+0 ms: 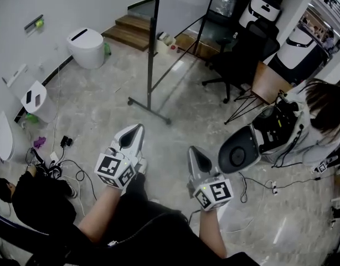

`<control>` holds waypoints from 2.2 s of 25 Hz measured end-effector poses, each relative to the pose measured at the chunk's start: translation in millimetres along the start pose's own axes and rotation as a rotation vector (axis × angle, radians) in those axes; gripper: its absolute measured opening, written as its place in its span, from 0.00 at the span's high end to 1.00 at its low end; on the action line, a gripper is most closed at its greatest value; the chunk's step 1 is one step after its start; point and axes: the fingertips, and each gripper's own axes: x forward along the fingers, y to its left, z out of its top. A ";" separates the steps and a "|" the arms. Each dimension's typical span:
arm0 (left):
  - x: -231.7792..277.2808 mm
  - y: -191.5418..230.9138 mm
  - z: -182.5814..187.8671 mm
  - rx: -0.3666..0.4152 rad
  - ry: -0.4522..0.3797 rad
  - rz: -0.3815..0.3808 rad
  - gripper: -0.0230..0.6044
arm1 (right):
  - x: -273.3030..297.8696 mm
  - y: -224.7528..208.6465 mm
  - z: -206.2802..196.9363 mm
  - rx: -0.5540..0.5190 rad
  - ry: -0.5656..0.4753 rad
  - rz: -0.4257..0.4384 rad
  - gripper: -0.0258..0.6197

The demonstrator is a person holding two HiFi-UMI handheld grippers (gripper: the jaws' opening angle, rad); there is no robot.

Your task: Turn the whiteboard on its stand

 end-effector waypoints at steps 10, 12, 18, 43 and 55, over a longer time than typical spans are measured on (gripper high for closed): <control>89.7 49.1 17.5 0.029 -0.009 -0.062 0.96 | 85.6 -46.3 18.3 -0.036 -0.016 -0.030 0.95; 108.3 65.1 21.8 0.028 -0.006 -0.063 0.96 | 106.4 -55.5 22.8 -0.038 -0.014 -0.034 0.95; 161.2 113.7 31.3 0.027 0.010 -0.078 0.96 | 171.2 -81.7 28.2 -0.028 0.001 -0.056 0.95; 328.3 263.1 36.0 0.085 0.074 -0.180 0.96 | 357.5 -147.5 57.1 -0.053 -0.031 -0.203 0.95; 369.0 277.3 41.6 0.152 0.078 -0.158 0.96 | 384.8 -168.2 65.2 -0.039 -0.054 -0.166 0.95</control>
